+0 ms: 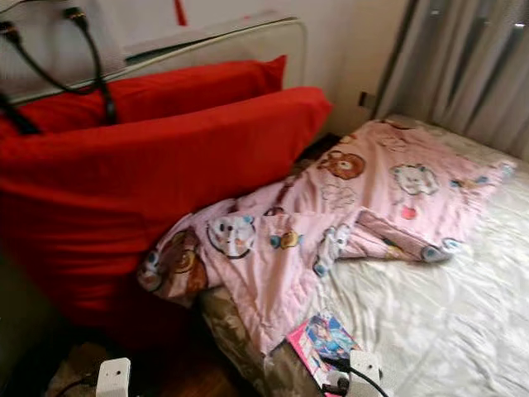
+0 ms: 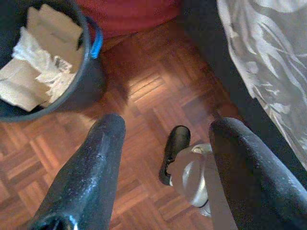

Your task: Clean up the room

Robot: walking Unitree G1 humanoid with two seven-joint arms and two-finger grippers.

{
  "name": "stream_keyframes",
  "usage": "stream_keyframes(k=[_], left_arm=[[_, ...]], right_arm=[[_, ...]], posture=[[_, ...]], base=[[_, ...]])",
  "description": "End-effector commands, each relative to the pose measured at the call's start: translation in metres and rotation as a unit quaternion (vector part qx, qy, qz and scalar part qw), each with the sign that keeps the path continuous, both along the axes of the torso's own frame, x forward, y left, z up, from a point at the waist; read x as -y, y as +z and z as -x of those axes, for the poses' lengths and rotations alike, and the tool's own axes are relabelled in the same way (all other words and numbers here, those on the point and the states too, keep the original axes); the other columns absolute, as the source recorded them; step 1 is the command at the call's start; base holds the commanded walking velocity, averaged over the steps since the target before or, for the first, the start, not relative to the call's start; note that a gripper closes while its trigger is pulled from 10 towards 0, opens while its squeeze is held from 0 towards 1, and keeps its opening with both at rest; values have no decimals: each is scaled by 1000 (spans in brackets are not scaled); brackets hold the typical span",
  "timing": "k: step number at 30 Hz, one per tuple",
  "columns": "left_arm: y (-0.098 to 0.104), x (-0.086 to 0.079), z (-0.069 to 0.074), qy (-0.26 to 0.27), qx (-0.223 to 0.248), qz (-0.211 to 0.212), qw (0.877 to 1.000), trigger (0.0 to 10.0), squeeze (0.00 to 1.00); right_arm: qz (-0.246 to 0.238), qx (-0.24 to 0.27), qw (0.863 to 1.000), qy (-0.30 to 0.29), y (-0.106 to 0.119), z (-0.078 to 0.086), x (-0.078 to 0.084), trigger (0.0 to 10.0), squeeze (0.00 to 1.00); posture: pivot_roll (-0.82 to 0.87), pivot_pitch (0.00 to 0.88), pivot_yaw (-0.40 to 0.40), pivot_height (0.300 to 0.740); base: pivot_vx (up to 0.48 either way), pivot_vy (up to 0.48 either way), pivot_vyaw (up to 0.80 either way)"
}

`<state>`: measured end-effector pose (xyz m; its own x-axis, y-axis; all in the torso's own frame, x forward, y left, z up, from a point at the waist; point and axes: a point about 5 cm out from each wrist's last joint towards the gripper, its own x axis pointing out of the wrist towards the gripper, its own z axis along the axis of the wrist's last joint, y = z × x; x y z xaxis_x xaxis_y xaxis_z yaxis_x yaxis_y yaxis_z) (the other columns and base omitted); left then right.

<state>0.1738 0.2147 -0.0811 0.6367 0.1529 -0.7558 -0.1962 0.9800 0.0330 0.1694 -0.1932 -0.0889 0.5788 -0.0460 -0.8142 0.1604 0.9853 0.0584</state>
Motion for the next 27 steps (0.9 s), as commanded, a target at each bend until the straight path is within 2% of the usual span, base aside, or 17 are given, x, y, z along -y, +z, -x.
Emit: stream_keyframes(k=[1, 4, 19, 27], left_arm=[[0, 1, -2, -8, -5, -5, 1000, 10000, 0], [0, 0, -2, -12, -6, -7, 1000, 10000, 0], [-3, 2, 3, -16, -19, -6, 1000, 10000, 0], [-3, 0, 3, -12, -21, -4, 1000, 10000, 0]], right_arm=[[4, -10, 1000, 1, -2, 4, 2, 10000, 0], [2, -10, 1000, 0, -2, 4, 0, 10000, 0], [6, -6, 1000, 15, -2, 2, -5, 10000, 0], [1, -12, 1000, 19, -2, 2, -9, 10000, 0]], posture=[[40, 0, -47, 735], [26, 0, -27, 735], [34, 0, -31, 735], [40, 0, -36, 735]], base=[[0, 0, 800], [0, 0, 640], [0, 0, 733], [0, 0, 0]])
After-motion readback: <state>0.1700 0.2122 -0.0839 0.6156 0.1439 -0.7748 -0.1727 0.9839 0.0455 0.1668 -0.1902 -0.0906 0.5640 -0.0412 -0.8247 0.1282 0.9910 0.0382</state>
